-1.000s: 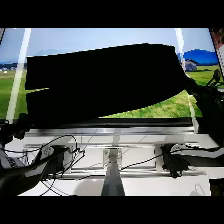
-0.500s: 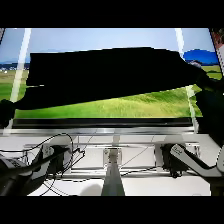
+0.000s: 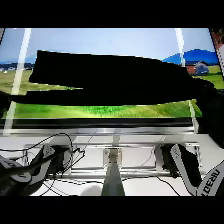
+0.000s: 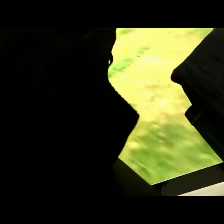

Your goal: Fold the clothes and pants, and hang the long-sleeved shirts on hangers.

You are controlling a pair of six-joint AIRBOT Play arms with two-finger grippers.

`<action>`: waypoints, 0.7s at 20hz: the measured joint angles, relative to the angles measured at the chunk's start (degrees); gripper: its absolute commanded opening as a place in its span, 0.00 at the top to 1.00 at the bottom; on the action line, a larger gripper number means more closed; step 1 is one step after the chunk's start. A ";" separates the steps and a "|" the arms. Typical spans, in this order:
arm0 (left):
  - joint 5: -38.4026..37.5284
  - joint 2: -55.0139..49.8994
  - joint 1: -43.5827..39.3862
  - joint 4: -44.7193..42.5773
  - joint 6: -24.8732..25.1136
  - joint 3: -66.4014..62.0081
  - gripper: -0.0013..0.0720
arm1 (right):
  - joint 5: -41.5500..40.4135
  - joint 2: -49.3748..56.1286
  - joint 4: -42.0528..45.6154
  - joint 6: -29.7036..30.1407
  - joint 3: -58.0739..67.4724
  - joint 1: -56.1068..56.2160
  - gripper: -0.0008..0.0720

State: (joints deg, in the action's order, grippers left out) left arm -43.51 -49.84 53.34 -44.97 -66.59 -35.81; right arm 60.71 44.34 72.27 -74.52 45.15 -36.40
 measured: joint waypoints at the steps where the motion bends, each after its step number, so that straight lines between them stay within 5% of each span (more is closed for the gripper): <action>1: 1.11 -0.85 -1.90 0.04 -0.09 -1.73 0.98 | -0.85 -0.42 0.20 -1.25 -0.07 0.00 0.97; 7: 6.32 -14.27 -14.84 -5.31 -8.31 -17.31 0.98 | -8.59 5.53 -2.34 -6.69 1.81 2.05 0.97; 14: 8.48 -34.47 -25.07 -9.75 -19.12 -37.31 0.98 | -12.33 26.16 -3.61 -12.26 17.44 7.82 0.97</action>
State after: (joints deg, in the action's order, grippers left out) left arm -35.03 -84.31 28.27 -54.72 -85.71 -73.12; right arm 48.38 70.50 68.66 -86.78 62.59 -28.58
